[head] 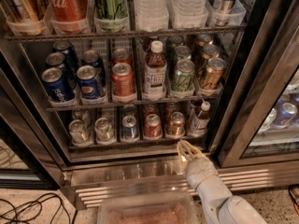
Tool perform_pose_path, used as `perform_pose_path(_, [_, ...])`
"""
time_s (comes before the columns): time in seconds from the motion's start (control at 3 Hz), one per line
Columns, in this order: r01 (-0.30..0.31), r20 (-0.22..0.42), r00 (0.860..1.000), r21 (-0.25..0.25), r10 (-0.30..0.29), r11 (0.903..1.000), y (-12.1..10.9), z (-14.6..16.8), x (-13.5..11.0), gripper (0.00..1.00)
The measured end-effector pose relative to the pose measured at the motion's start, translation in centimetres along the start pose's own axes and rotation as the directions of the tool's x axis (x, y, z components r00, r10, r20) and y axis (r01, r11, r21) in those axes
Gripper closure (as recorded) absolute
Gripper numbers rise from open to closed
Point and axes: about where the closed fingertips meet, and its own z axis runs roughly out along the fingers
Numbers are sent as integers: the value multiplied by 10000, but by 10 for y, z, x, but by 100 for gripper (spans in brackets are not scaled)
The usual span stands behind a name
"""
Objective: Pick orange can from bottom shelf of fridge
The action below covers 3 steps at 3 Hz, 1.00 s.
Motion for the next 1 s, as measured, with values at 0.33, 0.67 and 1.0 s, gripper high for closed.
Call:
perform_pose_path(0.33, [-66, -235, 9997, 137, 69, 9999, -7, 22, 30, 41])
perform_pose_path(0.67, [-41, -274, 9996, 117, 44, 9999, -8, 28, 36, 42])
perform_pose_path(1.0, [137, -224, 9997, 43, -136, 9999, -13, 40, 38, 43])
